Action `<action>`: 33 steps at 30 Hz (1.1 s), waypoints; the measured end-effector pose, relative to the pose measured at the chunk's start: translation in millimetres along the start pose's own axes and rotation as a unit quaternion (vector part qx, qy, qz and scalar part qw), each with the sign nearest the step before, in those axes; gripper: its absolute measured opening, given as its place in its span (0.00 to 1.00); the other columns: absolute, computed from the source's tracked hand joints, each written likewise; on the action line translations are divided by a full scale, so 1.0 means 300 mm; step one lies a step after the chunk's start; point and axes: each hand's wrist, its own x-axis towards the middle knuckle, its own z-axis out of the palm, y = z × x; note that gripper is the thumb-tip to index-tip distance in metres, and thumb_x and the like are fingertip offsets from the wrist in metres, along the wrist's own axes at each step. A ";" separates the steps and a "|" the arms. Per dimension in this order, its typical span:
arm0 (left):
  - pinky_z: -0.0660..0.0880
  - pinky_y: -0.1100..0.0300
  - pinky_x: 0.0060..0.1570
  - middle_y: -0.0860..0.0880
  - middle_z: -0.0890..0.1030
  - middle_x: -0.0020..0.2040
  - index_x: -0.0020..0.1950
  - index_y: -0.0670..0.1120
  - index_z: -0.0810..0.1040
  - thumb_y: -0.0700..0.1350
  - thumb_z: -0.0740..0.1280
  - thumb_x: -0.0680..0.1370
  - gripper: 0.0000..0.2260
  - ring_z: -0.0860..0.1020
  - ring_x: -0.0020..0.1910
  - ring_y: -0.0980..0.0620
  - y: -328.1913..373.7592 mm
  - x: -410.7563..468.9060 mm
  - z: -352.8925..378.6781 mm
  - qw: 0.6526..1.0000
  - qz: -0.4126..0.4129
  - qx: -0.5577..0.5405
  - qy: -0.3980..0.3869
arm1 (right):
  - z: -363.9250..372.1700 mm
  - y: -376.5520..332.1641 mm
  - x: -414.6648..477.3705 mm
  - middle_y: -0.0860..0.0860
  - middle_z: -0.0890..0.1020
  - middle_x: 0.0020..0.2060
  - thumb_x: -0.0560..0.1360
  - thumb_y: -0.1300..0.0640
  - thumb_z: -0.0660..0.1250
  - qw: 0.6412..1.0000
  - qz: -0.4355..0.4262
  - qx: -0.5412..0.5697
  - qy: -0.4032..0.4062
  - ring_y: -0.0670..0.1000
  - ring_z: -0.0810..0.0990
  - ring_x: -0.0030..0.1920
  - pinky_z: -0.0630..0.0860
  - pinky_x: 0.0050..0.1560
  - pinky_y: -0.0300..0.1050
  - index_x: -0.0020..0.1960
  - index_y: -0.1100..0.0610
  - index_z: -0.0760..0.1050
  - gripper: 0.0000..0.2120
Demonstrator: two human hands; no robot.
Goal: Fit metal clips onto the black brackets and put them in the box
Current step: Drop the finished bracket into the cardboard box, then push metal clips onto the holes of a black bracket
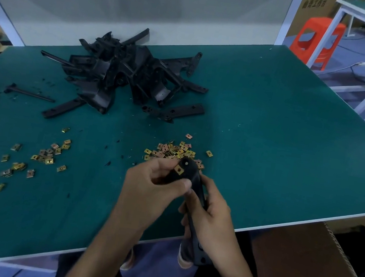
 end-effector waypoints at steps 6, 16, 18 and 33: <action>0.75 0.74 0.46 0.63 0.85 0.48 0.54 0.54 0.83 0.43 0.76 0.73 0.11 0.81 0.49 0.67 -0.043 -0.002 0.041 0.996 0.066 0.039 0.036 | 0.012 0.002 -0.005 0.55 0.82 0.34 0.83 0.54 0.66 1.000 -0.004 0.018 0.025 0.52 0.79 0.28 0.77 0.26 0.46 0.58 0.40 0.75 0.09; 0.78 0.56 0.53 0.60 0.85 0.50 0.56 0.62 0.82 0.51 0.77 0.71 0.15 0.84 0.51 0.58 -0.041 0.044 0.060 0.987 0.139 0.076 -0.040 | -0.066 0.059 -0.215 0.53 0.86 0.41 0.77 0.43 0.67 0.997 0.064 -0.023 0.047 0.48 0.84 0.39 0.83 0.44 0.50 0.52 0.49 0.76 0.11; 0.76 0.61 0.57 0.62 0.85 0.52 0.57 0.63 0.82 0.56 0.75 0.67 0.18 0.83 0.53 0.61 -0.040 0.036 0.104 0.975 0.151 0.110 -0.119 | -0.118 0.083 -0.276 0.50 0.86 0.41 0.78 0.42 0.68 0.994 0.089 -0.026 0.052 0.45 0.83 0.42 0.81 0.49 0.47 0.51 0.50 0.77 0.12; 0.77 0.56 0.55 0.65 0.83 0.54 0.59 0.60 0.81 0.49 0.73 0.77 0.12 0.80 0.58 0.61 -0.266 0.106 0.102 0.970 0.147 0.130 -0.144 | -0.557 0.011 -0.307 0.56 0.85 0.43 0.78 0.40 0.66 0.818 0.041 0.390 0.420 0.54 0.83 0.37 0.80 0.35 0.46 0.66 0.54 0.74 0.23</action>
